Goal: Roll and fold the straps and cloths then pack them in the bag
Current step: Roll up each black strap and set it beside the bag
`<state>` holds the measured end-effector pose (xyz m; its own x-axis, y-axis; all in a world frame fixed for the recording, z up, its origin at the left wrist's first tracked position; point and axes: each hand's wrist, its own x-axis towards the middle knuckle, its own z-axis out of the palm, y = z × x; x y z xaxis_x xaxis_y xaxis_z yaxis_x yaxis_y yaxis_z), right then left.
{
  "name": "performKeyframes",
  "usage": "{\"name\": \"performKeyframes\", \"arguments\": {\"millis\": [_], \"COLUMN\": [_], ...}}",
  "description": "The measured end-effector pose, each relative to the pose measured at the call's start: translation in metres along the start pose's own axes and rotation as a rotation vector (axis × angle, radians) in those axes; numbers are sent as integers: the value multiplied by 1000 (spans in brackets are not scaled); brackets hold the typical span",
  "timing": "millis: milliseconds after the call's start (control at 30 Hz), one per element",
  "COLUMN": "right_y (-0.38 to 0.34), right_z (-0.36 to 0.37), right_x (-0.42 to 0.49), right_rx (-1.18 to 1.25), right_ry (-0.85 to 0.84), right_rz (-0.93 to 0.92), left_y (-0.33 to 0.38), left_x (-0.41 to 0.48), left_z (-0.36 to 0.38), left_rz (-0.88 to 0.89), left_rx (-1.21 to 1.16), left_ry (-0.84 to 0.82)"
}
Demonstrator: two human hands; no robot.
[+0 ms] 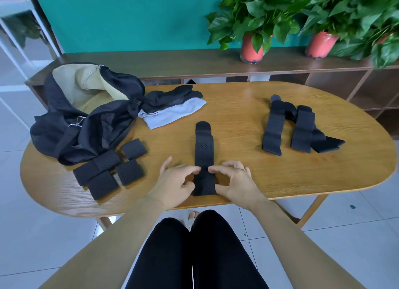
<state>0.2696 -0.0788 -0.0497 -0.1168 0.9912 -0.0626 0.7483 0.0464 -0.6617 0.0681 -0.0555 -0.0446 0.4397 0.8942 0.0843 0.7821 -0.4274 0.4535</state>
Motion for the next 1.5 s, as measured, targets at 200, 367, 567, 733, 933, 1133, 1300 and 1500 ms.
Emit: {"name": "performKeyframes", "arguments": {"millis": [200, 367, 567, 733, 933, 1133, 1300, 1500], "right_y": [-5, -5, -6, -11, -12, -15, -15, -12], "right_z": [4, 8, 11, 24, 29, 28, 30, 32], "right_x": [16, 31, 34, 42, 46, 47, 47, 42], "right_rx": [168, 293, 282, 79, 29, -9, 30, 50], "right_ry": [189, 209, 223, 339, 369, 389, 394, 405], "right_rz": [-5, 111, 153, 191, 184, 194, 188, 164], "left_y": [-1, -2, -3, 1, 1, -1, -3, -6], "left_x": [2, 14, 25, 30, 27, 28, 30, 29], "left_z": [-5, 2, 11, 13, 18, 18, 16, 18], "left_rz": [4, -81, -165, -161, -177, -142, -95, -63], "left_rx": [31, 9, -60, 19, 88, 91, 158, 192], "left_ry": [-62, 74, 203, 218, 223, 182, 86, 17]}}
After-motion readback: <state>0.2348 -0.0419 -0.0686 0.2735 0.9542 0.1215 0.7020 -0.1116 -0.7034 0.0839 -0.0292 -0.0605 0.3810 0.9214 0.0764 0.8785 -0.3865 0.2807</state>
